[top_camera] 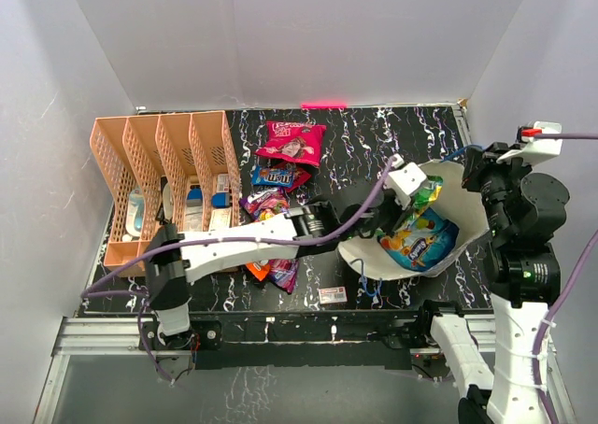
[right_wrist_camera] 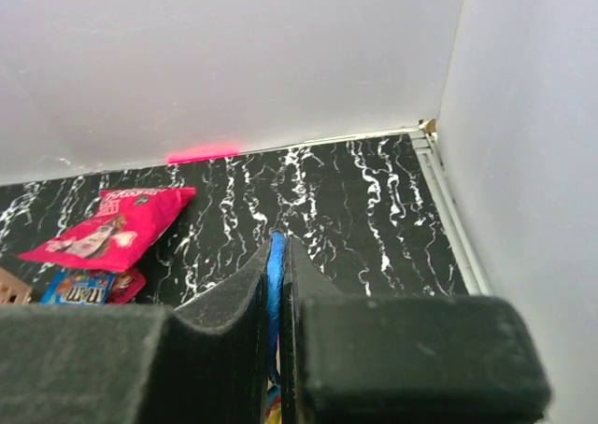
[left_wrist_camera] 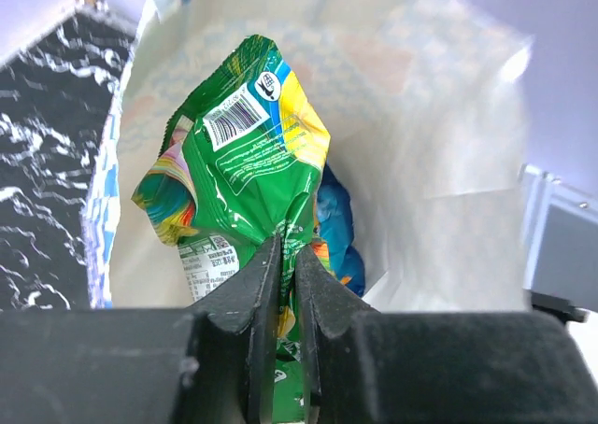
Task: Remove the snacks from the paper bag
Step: Take out the snack from the paper bag, then place the snack at the center of the board.
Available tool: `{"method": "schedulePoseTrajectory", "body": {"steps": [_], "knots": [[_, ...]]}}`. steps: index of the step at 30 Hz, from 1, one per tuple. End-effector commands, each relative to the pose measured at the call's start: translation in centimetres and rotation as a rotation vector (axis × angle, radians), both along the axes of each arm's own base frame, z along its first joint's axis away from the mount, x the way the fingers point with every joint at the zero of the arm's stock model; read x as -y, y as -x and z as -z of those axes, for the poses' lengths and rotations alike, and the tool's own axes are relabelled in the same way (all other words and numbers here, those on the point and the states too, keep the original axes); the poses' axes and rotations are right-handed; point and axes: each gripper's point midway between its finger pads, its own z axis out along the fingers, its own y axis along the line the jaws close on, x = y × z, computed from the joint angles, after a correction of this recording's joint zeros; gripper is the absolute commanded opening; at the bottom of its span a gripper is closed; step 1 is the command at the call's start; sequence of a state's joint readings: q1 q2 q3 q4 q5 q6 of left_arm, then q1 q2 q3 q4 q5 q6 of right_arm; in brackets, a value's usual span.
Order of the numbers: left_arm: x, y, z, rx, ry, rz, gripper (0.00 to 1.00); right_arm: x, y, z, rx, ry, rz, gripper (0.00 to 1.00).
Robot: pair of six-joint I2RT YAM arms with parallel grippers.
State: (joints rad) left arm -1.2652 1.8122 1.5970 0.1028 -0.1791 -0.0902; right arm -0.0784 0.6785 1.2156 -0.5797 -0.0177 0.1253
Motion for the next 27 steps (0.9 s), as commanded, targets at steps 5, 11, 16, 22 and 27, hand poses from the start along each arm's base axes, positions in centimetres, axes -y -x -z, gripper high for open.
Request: {"method": "schedulePoseTrajectory", "body": {"steps": [5,11,16,22,27], "knots": [[-5.1,3.0,-14.4,0.123,0.219,0.101,0.00,2.3,-1.5,-6.1,0.176,0.075,0.114,0.08],[-9.2,4.3,-20.7,0.227,0.279,0.123,0.00,3.5,-3.0,-5.5,0.136,0.144,0.161,0.08],[-13.4,1.3,-22.4,0.321,0.197,-0.085,0.00,4.3,-3.5,-7.1,0.125,0.255,0.218,0.08],[-18.8,-3.0,-21.8,0.432,0.030,-0.408,0.00,4.6,-3.7,-9.5,0.122,0.368,0.266,0.08],[-23.1,-5.6,-20.5,0.499,-0.066,-0.683,0.00,-0.9,-3.6,-8.8,0.167,0.423,-0.036,0.08]]}}
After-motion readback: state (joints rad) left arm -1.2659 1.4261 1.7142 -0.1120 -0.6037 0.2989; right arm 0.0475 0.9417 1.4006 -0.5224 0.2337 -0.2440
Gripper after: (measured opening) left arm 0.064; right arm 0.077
